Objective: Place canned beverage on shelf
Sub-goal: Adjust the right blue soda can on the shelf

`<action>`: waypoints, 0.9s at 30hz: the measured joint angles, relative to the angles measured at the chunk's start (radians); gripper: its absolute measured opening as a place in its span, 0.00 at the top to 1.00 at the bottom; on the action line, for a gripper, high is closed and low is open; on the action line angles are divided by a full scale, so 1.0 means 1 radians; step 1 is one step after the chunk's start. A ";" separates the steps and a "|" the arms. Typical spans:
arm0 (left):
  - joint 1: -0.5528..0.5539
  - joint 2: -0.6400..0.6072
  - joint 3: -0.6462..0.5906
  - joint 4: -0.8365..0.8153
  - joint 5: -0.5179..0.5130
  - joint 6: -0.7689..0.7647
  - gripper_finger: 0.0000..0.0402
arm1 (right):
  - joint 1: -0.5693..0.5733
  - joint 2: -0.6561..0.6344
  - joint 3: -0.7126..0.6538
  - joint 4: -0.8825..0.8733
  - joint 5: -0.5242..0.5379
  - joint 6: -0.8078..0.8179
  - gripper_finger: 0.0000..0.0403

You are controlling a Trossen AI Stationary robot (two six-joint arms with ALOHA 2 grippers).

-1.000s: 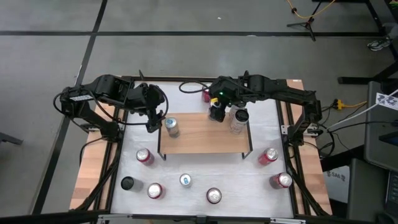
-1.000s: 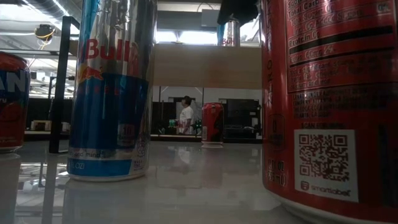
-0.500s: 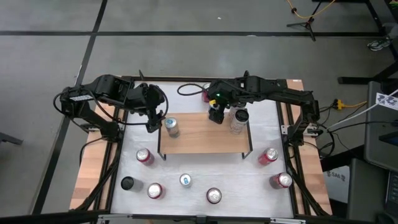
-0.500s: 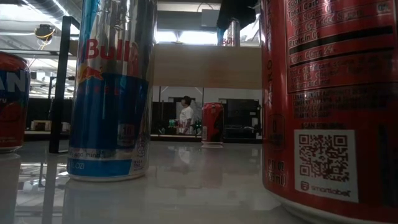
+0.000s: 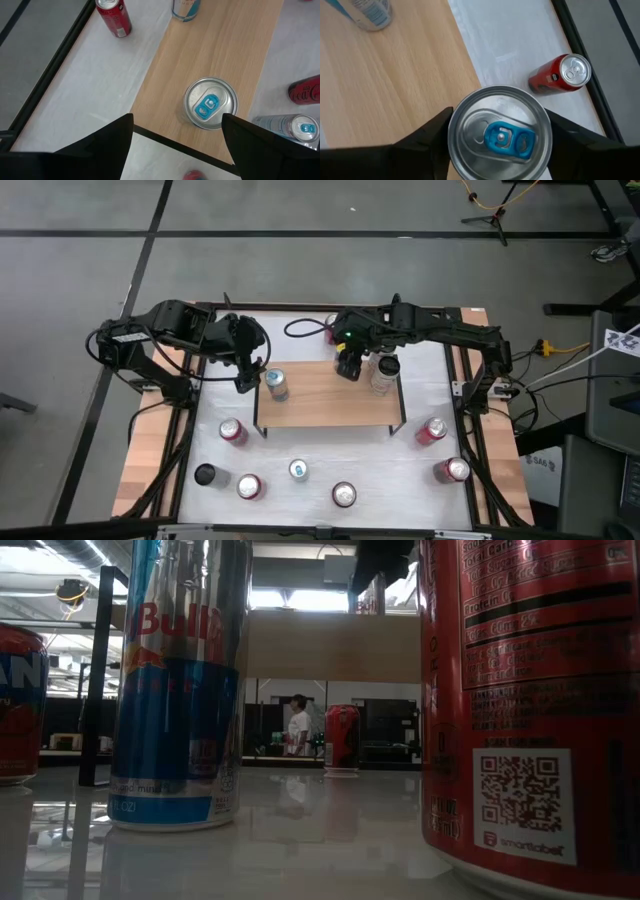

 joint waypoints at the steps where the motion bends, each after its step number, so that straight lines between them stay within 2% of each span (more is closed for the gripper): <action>1: 0.000 0.000 0.000 0.000 0.000 0.000 0.26 | 0.000 0.000 0.000 0.000 -0.011 -0.013 0.44; 8: 0.000 0.000 0.000 0.000 0.000 0.000 0.26 | -0.002 0.000 0.003 -0.027 -0.087 -0.084 0.41; 19: 0.000 0.000 0.000 0.000 0.000 0.000 0.26 | -0.022 0.004 0.079 -0.157 -0.106 -0.202 0.42; 27: 0.000 0.000 0.000 0.000 0.000 0.000 0.26 | -0.035 0.004 0.080 -0.192 -0.123 -0.270 0.41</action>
